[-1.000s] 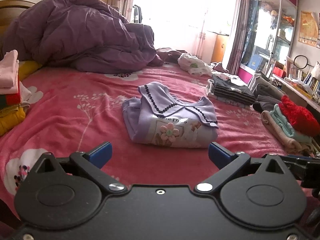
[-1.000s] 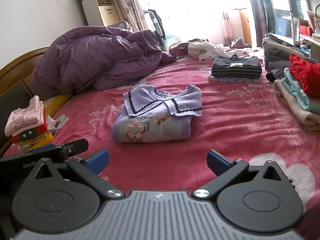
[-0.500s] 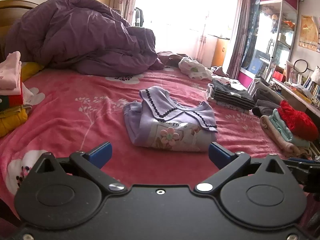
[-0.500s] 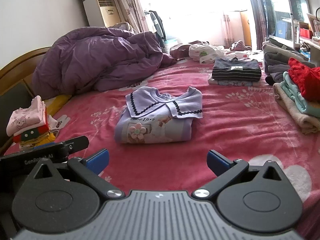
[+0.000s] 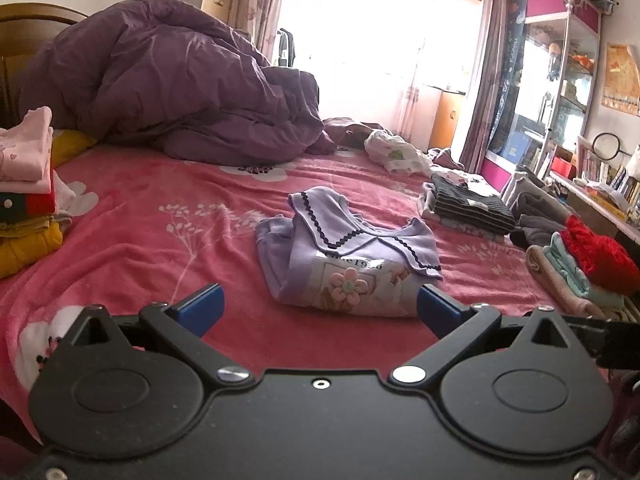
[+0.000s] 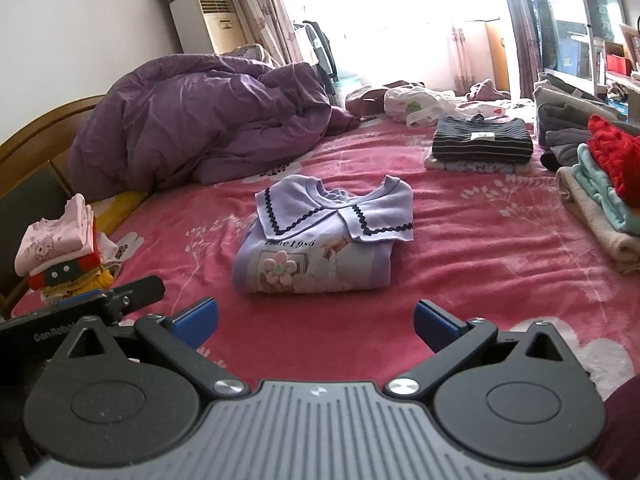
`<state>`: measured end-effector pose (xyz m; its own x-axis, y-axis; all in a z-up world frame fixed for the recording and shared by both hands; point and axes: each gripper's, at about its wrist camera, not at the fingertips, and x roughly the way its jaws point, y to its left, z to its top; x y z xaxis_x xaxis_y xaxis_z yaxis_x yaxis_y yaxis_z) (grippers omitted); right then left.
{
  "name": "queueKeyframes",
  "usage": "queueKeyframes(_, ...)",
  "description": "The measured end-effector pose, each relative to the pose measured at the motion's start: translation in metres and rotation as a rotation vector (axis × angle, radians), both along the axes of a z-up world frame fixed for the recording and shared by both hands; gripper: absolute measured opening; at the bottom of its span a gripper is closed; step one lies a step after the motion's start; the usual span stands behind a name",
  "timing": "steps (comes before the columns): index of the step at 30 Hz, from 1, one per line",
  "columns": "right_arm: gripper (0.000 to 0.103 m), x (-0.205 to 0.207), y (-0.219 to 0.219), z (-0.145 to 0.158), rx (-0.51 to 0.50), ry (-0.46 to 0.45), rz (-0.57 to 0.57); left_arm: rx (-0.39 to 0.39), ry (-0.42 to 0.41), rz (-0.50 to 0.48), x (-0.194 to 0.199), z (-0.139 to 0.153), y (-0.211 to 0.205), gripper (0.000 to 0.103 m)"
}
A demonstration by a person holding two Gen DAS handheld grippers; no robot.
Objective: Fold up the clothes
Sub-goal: 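Approach the folded lavender sweatshirt with both grippers open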
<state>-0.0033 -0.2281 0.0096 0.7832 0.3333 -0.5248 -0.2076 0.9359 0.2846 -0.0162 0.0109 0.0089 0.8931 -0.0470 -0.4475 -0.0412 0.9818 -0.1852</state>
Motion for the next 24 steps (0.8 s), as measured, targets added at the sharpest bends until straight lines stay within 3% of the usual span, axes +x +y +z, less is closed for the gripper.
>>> queueKeyframes(9,0.103,0.024,0.001,-0.028,0.002,0.048,-0.001,0.012,0.046,-0.006,0.019,-0.021,-0.006,0.103)
queueKeyframes(14,0.103,0.037,0.002,-0.034,-0.003,0.051,0.007,0.041,0.007,-0.026,0.027,-0.024,-0.01,0.103)
queueKeyframes(24,0.103,0.071,0.005,-0.048,-0.023,0.053,0.008,0.003,0.015,-0.04,0.051,-0.033,-0.01,0.103)
